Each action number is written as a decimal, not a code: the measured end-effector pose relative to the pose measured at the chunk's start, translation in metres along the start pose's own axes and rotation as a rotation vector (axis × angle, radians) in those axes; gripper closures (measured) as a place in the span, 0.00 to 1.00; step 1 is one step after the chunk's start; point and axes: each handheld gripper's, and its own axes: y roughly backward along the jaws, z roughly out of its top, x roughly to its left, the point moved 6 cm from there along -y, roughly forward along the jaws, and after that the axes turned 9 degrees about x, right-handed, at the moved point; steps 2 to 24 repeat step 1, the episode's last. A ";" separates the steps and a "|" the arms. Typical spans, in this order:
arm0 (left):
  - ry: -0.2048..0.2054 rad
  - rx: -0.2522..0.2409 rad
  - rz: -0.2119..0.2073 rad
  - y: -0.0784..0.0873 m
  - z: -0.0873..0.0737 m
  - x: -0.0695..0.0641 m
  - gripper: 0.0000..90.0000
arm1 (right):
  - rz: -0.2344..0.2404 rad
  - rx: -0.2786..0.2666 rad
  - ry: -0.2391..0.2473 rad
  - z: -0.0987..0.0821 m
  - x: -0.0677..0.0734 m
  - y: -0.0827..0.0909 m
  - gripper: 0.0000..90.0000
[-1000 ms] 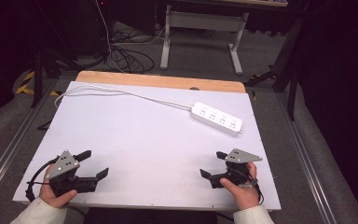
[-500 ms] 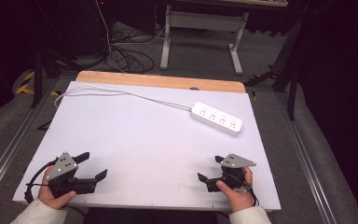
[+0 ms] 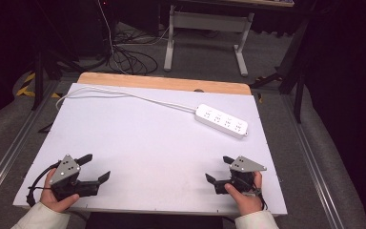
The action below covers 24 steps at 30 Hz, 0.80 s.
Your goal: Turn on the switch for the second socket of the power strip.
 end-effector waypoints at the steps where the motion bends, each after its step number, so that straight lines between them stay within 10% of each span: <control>1: -0.004 0.001 0.003 0.000 0.000 0.000 0.15 | -0.006 0.003 0.005 0.000 0.000 0.000 0.08; 24: -0.004 0.001 0.003 0.000 0.000 0.000 0.15 | -0.006 0.003 0.005 0.000 0.000 0.000 0.08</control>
